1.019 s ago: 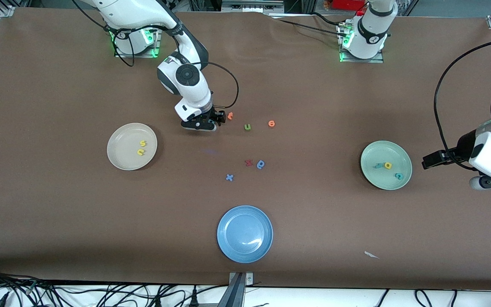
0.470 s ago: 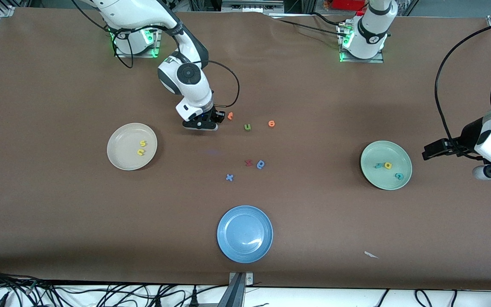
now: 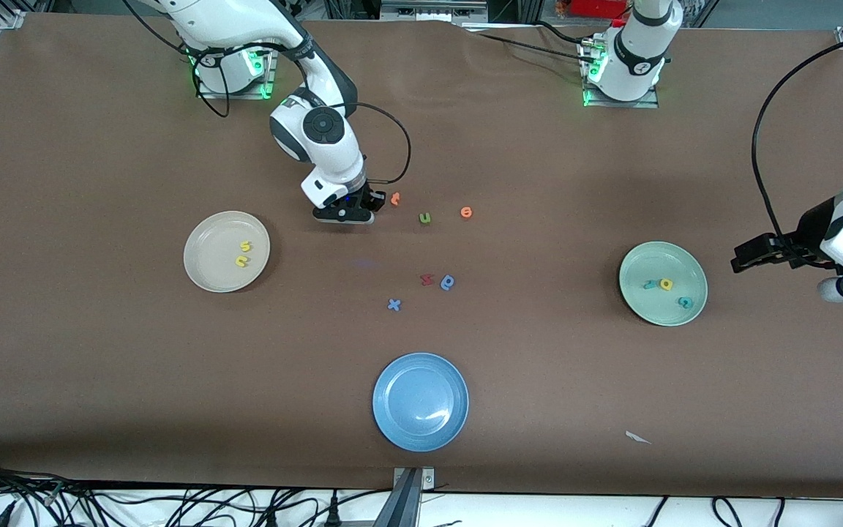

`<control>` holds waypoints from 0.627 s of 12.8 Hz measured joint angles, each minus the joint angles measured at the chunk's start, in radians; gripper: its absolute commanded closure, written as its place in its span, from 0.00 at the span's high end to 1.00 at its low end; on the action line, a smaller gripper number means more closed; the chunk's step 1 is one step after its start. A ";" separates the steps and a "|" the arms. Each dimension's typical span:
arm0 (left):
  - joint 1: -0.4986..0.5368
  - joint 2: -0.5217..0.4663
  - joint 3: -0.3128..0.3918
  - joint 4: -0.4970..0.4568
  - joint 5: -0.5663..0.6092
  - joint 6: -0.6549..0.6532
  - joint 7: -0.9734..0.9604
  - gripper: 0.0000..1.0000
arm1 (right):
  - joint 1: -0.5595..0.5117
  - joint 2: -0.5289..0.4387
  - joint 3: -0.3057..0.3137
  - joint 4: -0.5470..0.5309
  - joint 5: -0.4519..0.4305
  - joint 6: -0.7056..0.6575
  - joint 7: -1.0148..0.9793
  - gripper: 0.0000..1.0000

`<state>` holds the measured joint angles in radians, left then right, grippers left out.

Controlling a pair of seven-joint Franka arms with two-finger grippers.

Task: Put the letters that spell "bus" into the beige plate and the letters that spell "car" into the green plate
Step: 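Carry the teal b to the cream plate and release it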

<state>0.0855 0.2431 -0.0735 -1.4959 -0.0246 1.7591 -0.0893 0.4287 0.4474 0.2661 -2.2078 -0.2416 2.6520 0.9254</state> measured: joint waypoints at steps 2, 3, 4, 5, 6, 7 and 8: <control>-0.003 -0.008 -0.001 -0.001 0.000 0.009 0.004 1.00 | -0.062 -0.071 -0.013 0.008 0.000 -0.135 -0.147 0.04; -0.008 -0.011 -0.001 -0.001 0.000 0.009 0.004 1.00 | -0.107 -0.114 -0.015 0.010 0.000 -0.197 -0.235 0.05; -0.012 -0.013 -0.001 -0.001 0.000 0.010 0.005 1.00 | -0.150 -0.154 -0.015 0.010 0.001 -0.248 -0.321 0.05; -0.016 -0.013 -0.002 -0.001 0.000 0.012 0.005 1.00 | -0.189 -0.185 -0.017 0.009 0.001 -0.287 -0.401 0.05; -0.018 -0.013 -0.002 0.000 0.000 0.014 0.005 1.00 | -0.222 -0.205 -0.018 0.008 0.001 -0.317 -0.469 0.06; -0.019 -0.013 -0.002 0.000 0.000 0.016 0.005 1.00 | -0.253 -0.214 -0.018 0.006 0.001 -0.336 -0.532 0.06; -0.018 -0.013 -0.002 0.000 0.000 0.016 0.005 1.00 | -0.287 -0.216 -0.021 0.004 0.001 -0.350 -0.598 0.06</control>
<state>0.0671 0.2304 -0.0757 -1.4963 -0.0246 1.7753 -0.0847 0.1418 0.2314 0.2455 -2.2037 -0.2405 2.3021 0.3276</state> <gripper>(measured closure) 0.000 0.718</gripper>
